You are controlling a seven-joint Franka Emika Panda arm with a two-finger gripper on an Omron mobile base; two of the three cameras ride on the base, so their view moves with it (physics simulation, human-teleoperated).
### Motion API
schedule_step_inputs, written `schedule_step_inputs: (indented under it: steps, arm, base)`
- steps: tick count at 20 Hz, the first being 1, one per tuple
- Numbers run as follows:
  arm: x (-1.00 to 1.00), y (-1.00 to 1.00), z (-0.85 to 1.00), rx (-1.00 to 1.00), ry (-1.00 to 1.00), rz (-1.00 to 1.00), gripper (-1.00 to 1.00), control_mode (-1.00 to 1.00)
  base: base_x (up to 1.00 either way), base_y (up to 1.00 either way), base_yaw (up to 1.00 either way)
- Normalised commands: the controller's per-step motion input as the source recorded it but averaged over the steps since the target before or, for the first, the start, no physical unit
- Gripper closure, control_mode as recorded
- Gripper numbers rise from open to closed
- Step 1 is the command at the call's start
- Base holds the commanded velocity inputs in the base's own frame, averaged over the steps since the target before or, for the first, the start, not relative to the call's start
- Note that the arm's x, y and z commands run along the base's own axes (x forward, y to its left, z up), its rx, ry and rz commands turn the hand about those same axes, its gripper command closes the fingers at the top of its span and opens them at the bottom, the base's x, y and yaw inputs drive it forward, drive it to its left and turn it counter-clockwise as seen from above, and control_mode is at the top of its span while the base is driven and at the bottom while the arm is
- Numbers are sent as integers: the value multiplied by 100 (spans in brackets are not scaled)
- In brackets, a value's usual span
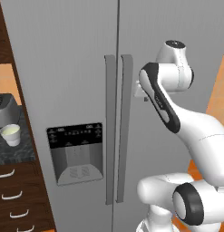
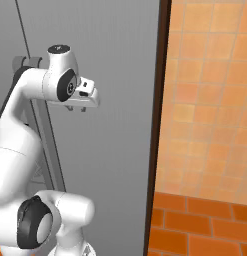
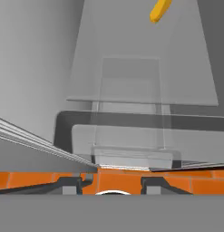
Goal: Grab a lemon wedge from the fridge and one ice cube from the ice bowl, and put them in the glass of lemonade.
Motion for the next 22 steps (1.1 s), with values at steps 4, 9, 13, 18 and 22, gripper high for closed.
schedule_step_inputs:
  steps: [4, 9, 13, 18, 22]
  arm:
    - [-49, -5, -7, 5, 0, -3, -100, -100]
    - [-78, -8, -21, 9, -3, -15, -100, -100]
    - [-6, 0, -57, 7, 3, -9, -100, -100]
    - [0, 0, -44, 3, 0, -2, -100, -100]
    - [0, 0, -26, 2, 0, 0, -100, 100]
  base:
    - [0, 0, 0]
    - [0, 0, 0]
    - [0, 0, 0]
    - [0, 0, 0]
    - [-2, 1, 0]
